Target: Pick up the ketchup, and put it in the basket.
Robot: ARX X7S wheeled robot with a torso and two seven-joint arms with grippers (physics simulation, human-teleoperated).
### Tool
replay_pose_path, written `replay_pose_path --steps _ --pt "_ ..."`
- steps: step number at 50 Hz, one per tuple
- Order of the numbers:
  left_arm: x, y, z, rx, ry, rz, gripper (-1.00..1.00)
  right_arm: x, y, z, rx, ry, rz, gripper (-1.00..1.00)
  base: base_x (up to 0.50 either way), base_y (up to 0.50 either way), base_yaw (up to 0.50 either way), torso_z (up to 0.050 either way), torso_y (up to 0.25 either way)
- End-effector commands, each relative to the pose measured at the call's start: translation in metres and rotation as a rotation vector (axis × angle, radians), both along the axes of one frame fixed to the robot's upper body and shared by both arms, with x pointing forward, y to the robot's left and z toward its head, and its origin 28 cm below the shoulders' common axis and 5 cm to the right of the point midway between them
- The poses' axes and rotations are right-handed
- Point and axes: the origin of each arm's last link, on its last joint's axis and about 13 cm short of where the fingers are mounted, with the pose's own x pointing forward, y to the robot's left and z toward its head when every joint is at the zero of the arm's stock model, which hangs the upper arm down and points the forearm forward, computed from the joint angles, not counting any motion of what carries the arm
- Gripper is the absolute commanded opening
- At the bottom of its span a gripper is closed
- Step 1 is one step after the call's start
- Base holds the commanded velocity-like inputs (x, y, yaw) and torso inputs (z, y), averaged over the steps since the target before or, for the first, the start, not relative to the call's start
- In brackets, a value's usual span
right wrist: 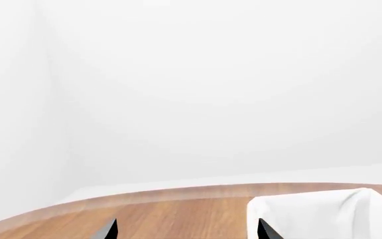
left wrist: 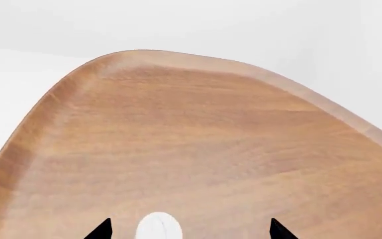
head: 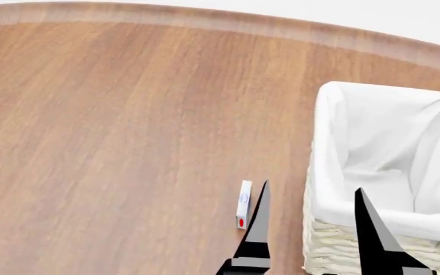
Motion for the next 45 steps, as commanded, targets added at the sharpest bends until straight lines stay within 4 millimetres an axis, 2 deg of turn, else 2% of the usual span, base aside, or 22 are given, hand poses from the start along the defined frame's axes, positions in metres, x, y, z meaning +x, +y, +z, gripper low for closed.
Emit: replay_pose_path --steps 1,20,30,45 --pt "0.004 0.007 -0.014 0.001 0.038 0.069 1.0 0.009 -0.005 -0.004 0.003 -0.014 -0.037 1.0 0.0 0.0 0.0 0.0 0.0" --pt "0.006 0.009 -0.021 0.004 0.07 0.063 1.0 0.011 -0.005 -0.005 0.005 -0.012 -0.037 1.0 0.0 0.0 0.0 0.0 0.0" --pt "0.012 0.008 -0.032 0.076 0.049 -0.048 1.0 0.01 -0.004 -0.005 0.004 -0.012 -0.034 1.0 0.0 0.0 0.0 0.0 0.0" --pt "0.013 0.013 -0.041 0.085 0.075 -0.029 1.0 0.009 -0.004 -0.004 0.003 -0.016 -0.034 1.0 0.0 0.0 0.0 0.0 0.0"
